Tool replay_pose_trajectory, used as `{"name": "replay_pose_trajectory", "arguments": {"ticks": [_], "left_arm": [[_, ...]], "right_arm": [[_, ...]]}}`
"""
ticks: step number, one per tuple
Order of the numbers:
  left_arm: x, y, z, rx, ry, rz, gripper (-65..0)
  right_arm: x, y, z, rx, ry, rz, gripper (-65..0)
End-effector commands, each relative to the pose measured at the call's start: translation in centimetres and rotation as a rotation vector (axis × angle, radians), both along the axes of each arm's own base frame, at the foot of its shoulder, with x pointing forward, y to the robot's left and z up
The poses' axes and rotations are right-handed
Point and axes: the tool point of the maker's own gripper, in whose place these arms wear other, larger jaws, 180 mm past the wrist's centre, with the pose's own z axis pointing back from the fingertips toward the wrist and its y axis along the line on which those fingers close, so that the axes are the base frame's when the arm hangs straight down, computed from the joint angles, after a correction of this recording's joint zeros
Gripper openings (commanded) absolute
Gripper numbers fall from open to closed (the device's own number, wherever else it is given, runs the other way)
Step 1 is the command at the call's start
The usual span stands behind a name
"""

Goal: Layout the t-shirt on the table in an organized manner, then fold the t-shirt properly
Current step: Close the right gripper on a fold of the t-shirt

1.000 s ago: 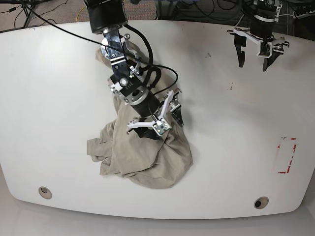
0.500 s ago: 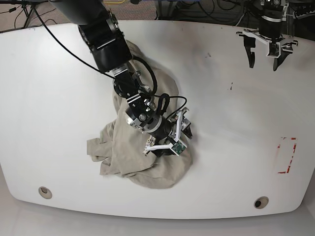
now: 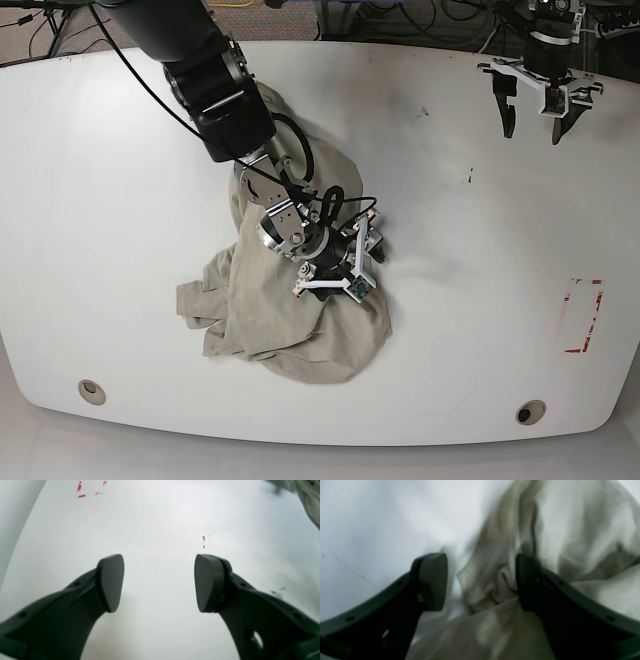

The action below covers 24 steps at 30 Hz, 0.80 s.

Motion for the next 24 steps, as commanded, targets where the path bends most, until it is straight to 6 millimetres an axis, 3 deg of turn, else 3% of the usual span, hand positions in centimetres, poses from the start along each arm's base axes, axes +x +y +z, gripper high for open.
{"name": "replay_pose_trajectory", "arguments": {"ticks": [1, 9, 12, 18, 20, 24], "left_arm": [[0.1, 0.1, 0.8, 0.006, -0.029, -0.004, -24.0], [0.1, 0.0, 0.8, 0.005, -0.029, -0.005, -24.0], [0.1, 0.0, 0.8, 0.005, -0.029, -0.005, -24.0], [0.4, 0.1, 0.5, 0.000, -0.030, -0.001, -24.0], [0.5, 0.2, 0.3, -0.001, -0.028, 0.003, -24.0], [0.5, 0.3, 0.1, -0.002, -0.024, 0.006, -24.0]], "right_arm": [[1.1, 0.7, 1.4, 0.035, -0.037, 0.001, -24.9], [0.2, 0.2, -0.7, 0.048, 0.000, -0.013, -27.3], [-0.4, 0.3, -1.2, 0.045, 0.010, -0.009, -34.7], [0.0, 1.0, 0.5, 0.067, -0.038, 0.002, -61.2], [0.2, 1.2, 1.1, 0.073, -0.052, 0.004, -64.4], [0.7, 1.4, 2.8, 0.064, -0.080, 0.007, -64.8]]}}
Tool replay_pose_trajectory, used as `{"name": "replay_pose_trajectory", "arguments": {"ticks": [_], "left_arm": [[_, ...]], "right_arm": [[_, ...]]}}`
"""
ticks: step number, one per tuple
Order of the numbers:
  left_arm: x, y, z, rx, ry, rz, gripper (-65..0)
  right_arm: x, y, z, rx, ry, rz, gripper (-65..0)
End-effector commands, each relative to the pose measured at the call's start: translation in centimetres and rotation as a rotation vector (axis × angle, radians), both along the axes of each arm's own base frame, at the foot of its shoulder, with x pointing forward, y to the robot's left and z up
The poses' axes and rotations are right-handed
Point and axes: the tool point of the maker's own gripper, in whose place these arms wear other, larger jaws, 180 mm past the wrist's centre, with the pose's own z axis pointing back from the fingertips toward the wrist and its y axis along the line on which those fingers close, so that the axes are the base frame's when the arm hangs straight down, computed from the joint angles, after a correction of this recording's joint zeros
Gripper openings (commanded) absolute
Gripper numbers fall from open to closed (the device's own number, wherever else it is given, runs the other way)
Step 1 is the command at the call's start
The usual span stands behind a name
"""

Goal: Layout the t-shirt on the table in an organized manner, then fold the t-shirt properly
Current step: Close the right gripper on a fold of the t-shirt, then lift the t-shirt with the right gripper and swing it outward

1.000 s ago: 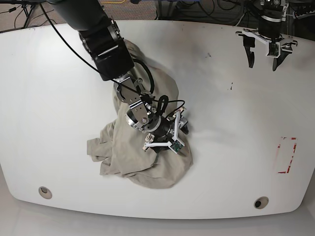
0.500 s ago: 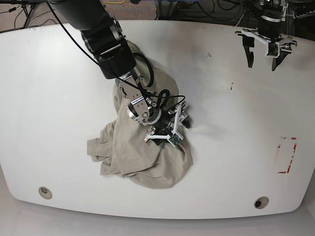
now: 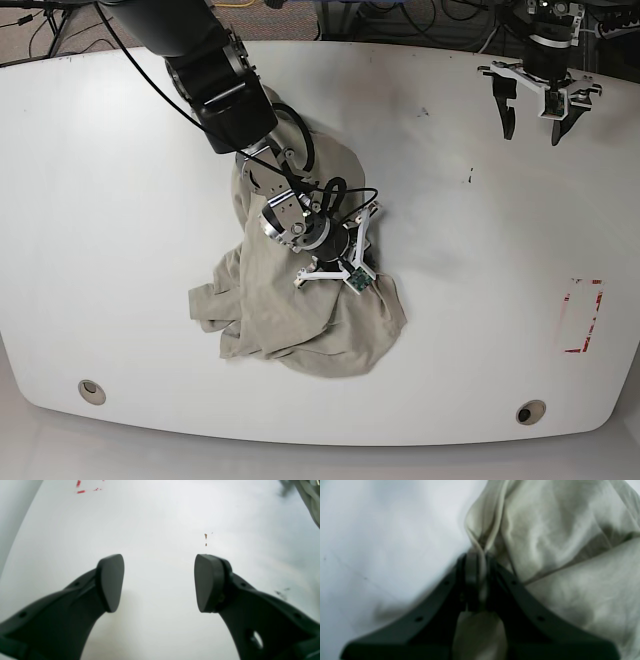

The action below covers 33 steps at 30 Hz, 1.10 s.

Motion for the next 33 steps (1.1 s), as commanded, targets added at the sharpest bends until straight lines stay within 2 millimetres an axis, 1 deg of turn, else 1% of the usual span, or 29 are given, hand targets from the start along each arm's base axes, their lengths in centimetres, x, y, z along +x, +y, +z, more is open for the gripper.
{"name": "replay_pose_trajectory", "arguments": {"ticks": [1, 4, 5, 8, 9, 10, 11, 15, 17, 19, 22, 24, 27, 29, 33], "left_arm": [[0.1, 0.1, 0.8, 0.004, -0.028, -0.004, -24.0], [0.1, 0.1, 0.7, 0.003, -0.027, -0.003, -24.0], [0.1, 0.1, 0.7, 0.003, -0.028, -0.003, -24.0], [0.1, 0.0, 0.7, 0.001, -0.028, -0.006, -24.0], [0.2, 0.0, 0.7, 0.001, -0.029, -0.006, -24.0], [0.2, 0.0, 0.7, 0.003, -0.029, -0.006, -24.0], [0.2, 0.0, 0.7, 0.003, -0.029, -0.006, -24.0], [0.2, -0.1, 0.7, 0.002, -0.027, -0.007, -24.0], [0.2, -0.1, 0.7, 0.002, -0.027, -0.007, -23.9], [0.2, -0.2, 0.7, 0.000, -0.028, -0.009, -23.7], [0.3, -0.8, 0.5, -0.010, -0.026, -0.025, -23.6], [0.4, -1.3, 0.4, -0.018, -0.025, -0.036, -23.6], [0.4, -1.5, 0.4, -0.024, -0.024, -0.040, -23.6], [0.5, -1.5, 0.4, -0.025, -0.027, -0.041, -23.6], [1.7, -1.6, 1.0, -0.027, -0.058, -0.037, -23.5]], "right_arm": [[1.5, 0.9, 3.3, 0.019, -0.065, 0.011, -64.8], [1.7, 1.2, 5.0, 0.018, -0.094, 0.014, -64.8], [1.9, 1.3, 6.1, 0.021, -0.119, 0.015, -64.8], [2.2, 1.6, 8.9, 0.026, -0.175, 0.018, -64.8], [2.3, 1.6, 9.4, 0.027, -0.184, 0.018, -64.8], [2.4, 1.7, 10.7, 0.029, -0.209, 0.019, -64.8], [2.4, 1.7, 11.4, 0.030, -0.224, 0.019, -64.8], [2.7, 1.9, 15.4, 0.048, -0.311, 0.021, -64.8], [3.1, 2.0, 18.1, 0.062, -0.373, 0.023, -64.8], [3.3, 2.0, 20.2, 0.070, -0.419, 0.024, -64.8], [3.7, 2.0, 23.3, 0.073, -0.484, 0.023, -64.8], [4.1, 1.9, 25.8, 0.074, -0.538, 0.023, -64.8], [4.4, 1.9, 29.0, 0.076, -0.607, 0.026, -65.0], [4.3, 2.1, 30.7, 0.066, -0.645, 0.043, -65.0], [3.9, 2.2, 32.7, 0.051, -0.690, 0.057, -65.0]]}}
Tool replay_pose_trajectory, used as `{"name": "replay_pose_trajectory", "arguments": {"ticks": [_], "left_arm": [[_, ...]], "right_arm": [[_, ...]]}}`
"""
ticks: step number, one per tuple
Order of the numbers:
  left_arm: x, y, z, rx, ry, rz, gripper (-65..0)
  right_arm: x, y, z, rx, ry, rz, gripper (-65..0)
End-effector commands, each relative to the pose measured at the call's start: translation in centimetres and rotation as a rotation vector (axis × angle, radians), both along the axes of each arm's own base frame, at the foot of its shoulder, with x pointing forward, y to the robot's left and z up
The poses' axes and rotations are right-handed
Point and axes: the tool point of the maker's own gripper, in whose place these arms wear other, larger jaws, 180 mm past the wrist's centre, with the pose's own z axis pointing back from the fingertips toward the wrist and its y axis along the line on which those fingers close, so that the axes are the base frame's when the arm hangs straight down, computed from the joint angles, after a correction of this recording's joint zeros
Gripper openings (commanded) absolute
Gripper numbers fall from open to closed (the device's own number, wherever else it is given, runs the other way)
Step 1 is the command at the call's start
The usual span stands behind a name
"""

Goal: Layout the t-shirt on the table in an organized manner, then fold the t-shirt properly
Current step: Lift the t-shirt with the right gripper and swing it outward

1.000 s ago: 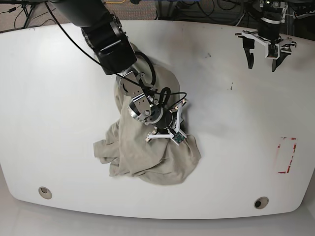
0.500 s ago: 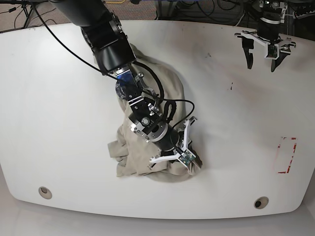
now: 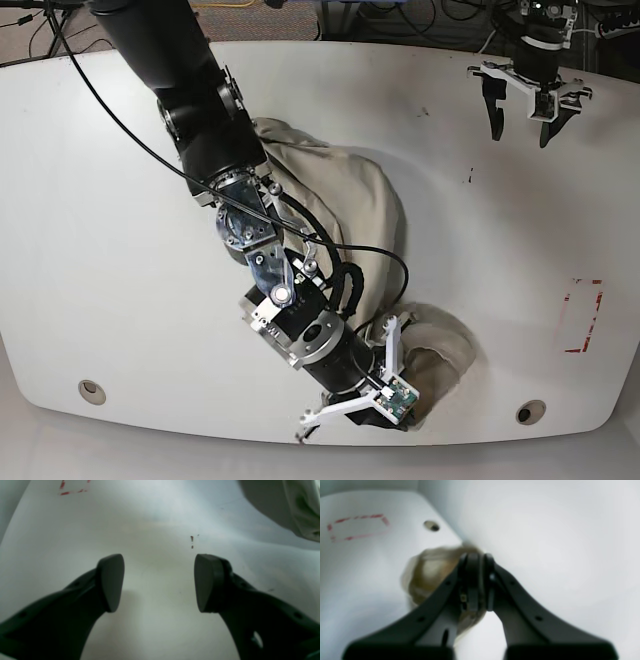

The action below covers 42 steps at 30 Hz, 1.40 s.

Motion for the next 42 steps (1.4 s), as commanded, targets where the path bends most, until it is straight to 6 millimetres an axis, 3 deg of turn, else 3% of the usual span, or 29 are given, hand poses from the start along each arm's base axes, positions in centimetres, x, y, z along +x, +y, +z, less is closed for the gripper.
{"name": "replay_pose_trajectory", "arguments": {"ticks": [1, 8, 15, 23, 33, 36, 42], "left_arm": [[1.0, 0.1, 1.1, 0.003, -0.043, 0.000, -23.5], [2.3, 0.4, 0.7, 0.004, -0.001, 0.022, -23.5], [3.6, 0.5, 1.2, 0.005, -0.022, 0.028, -23.5], [5.1, -1.0, 1.3, -0.030, -0.023, 0.018, -23.5], [7.1, -5.7, 1.4, -0.090, -0.027, -0.092, -23.5], [8.0, -7.9, 1.8, -0.115, -0.046, -0.145, -23.5], [8.6, -12.3, 1.0, -0.167, -0.029, -0.250, -23.5]], "right_arm": [[-0.6, 0.4, 4.0, 0.038, -0.096, 0.025, -65.0], [-1.5, -1.6, 7.8, -0.022, -0.261, -0.036, -65.0], [-3.5, -2.0, 12.0, -0.064, -0.421, -0.053, -65.0], [-4.7, -3.8, 16.5, -0.046, -0.555, -0.116, -64.8], [-5.0, -4.6, 20.9, -0.118, -0.690, -0.172, -64.8], [-5.0, -4.5, 21.8, -0.173, -0.718, -0.189, -64.8], [-5.4, -4.0, 23.3, -0.225, -0.754, -0.208, -64.8]]}}
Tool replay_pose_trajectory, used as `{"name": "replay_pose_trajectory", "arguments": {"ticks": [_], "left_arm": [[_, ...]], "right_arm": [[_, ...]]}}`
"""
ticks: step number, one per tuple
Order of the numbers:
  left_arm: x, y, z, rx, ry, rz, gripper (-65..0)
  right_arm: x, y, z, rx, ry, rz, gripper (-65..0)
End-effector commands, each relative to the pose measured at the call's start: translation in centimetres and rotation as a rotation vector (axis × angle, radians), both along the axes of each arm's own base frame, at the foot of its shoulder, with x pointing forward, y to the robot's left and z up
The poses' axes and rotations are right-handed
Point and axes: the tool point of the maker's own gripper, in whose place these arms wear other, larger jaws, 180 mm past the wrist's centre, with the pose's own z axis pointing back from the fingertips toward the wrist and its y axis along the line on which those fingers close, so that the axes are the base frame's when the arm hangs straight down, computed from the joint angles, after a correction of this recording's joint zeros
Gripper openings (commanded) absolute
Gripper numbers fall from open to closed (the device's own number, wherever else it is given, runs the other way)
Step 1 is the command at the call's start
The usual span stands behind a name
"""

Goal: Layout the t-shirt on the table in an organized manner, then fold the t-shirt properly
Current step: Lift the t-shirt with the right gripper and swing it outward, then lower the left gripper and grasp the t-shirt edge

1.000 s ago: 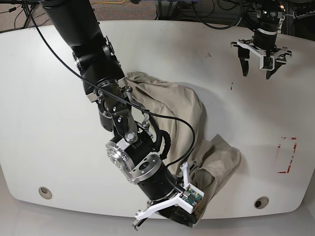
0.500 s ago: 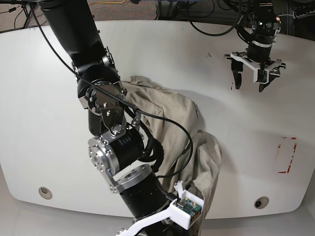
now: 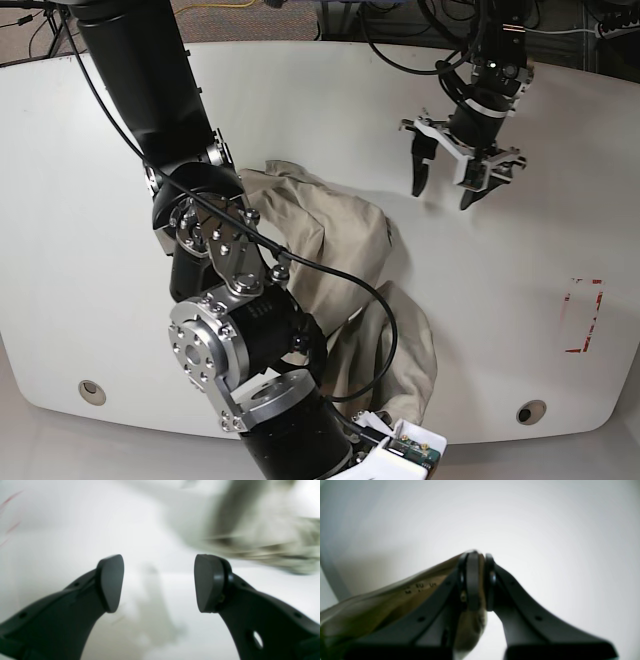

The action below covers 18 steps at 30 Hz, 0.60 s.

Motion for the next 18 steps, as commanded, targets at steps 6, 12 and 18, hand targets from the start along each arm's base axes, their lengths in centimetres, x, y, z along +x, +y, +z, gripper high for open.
{"name": "replay_pose_trajectory", "arguments": {"ticks": [6, 12, 18], "left_arm": [[0.3, -4.7, -1.7, -0.044, 0.027, -0.150, -23.5], [0.4, -6.4, -4.1, -0.056, 0.085, -0.244, -23.5], [1.5, -7.6, -5.6, -0.097, 0.118, -0.239, -23.5]], "right_arm": [[-1.1, 0.3, 3.1, -0.003, -0.090, -0.009, -64.8], [-1.1, 0.4, 3.0, -0.004, -0.088, -0.010, -64.8], [-1.0, 0.3, 2.9, -0.001, -0.082, -0.015, -64.8]]}}
